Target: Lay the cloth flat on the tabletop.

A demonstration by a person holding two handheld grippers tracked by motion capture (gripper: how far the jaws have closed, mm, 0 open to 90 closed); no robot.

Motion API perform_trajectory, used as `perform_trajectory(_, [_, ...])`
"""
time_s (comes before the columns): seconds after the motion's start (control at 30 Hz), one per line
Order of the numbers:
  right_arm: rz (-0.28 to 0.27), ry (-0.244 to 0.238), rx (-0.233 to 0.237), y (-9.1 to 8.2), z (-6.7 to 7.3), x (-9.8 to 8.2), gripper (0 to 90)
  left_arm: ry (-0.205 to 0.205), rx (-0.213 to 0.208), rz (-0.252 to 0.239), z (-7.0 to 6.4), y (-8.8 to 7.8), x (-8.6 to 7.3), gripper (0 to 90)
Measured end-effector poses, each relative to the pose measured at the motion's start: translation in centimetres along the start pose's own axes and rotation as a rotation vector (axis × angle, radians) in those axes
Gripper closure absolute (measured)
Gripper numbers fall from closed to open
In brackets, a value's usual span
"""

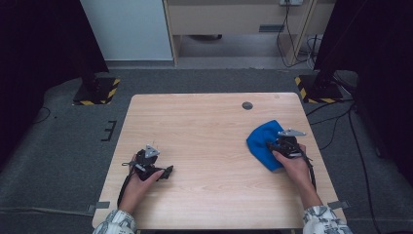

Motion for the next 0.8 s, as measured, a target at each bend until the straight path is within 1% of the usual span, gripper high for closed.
perform_trajectory(0.03, [0.000,0.000,0.000,0.0,0.0,0.0,55.7,0.000,0.000,0.000,0.0,0.0,0.0,0.0])
perform_trajectory(0.13, [-0.002,-0.003,-0.001,-0.1,-0.1,0.0,66.8,0.000,0.000,0.000,0.0,0.0,0.0,0.0])
perform_trajectory(0.2, [-0.002,-0.008,0.013,-0.2,0.1,0.0,73.0,0.001,-0.001,0.000,0.0,0.0,0.0,0.0])
perform_trajectory(0.23, [-0.002,-0.008,0.013,-0.2,0.1,0.0,73.0,0.001,-0.001,0.000,0.0,0.0,0.0,0.0])
perform_trajectory(0.27, [-0.010,-0.010,0.023,-0.4,0.2,0.1,74.9,0.001,-0.001,0.000,0.0,0.0,0.0,0.0])
perform_trajectory(0.3, [-0.010,-0.010,0.023,-0.4,0.2,0.1,74.9,0.001,-0.001,0.000,0.0,0.0,0.0,0.0])
perform_trajectory(0.37, [-0.043,0.009,0.041,-0.9,0.3,0.6,76.1,0.001,-0.001,0.000,0.0,0.0,0.0,0.0])
perform_trajectory(0.47, [-0.070,0.007,0.053,-1.6,0.4,1.1,76.6,0.001,-0.001,0.000,0.0,0.0,0.0,0.0])
perform_trajectory(0.53, [-0.088,0.015,0.062,-2.0,0.6,1.4,76.8,0.001,-0.001,0.000,0.0,0.0,0.0,0.0])
perform_trajectory(0.63, [-0.099,0.019,0.067,-2.3,0.8,1.6,76.9,0.001,-0.001,0.000,0.0,0.0,0.0,0.0])
perform_trajectory(0.77, [-0.127,0.010,0.084,-3.1,1.4,2.2,77.0,0.001,-0.001,0.000,0.0,0.0,0.0,0.0])
perform_trajectory(0.8, [-0.131,0.014,0.088,-3.2,1.6,2.4,77.0,0.001,-0.001,0.000,0.0,0.0,0.0,0.0])
Point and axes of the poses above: each handheld gripper's, and its own axes: y roughly forward along the jaws, x roughly out of its top, z roughly to its left, the point moved 7 cm from there along y, roughly forward along the jaws, and after that the axes turned 5 degrees about z, right-handed, at the moved point
